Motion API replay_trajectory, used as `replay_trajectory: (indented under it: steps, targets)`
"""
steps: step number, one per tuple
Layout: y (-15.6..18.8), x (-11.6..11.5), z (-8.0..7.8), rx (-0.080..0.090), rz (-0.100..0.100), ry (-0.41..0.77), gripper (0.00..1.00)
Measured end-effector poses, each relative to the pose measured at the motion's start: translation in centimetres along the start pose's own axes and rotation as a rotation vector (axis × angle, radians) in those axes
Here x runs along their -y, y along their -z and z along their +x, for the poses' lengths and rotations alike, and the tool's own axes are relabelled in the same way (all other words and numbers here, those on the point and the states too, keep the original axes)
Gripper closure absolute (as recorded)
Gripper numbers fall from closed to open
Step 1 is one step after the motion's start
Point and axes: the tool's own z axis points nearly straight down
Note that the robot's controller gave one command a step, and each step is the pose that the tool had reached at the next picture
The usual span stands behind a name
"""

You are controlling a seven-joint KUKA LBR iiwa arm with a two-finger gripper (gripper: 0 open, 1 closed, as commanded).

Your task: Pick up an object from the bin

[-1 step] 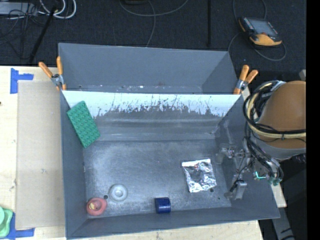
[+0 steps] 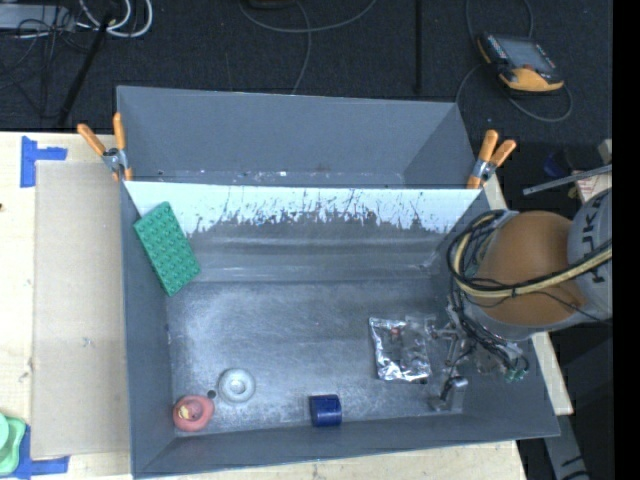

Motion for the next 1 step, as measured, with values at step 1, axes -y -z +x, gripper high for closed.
replay_trajectory:
  steps: [1]
  targets:
    - [3.36,-3.15,0.77,0.005,0.002,-0.131,0.0]
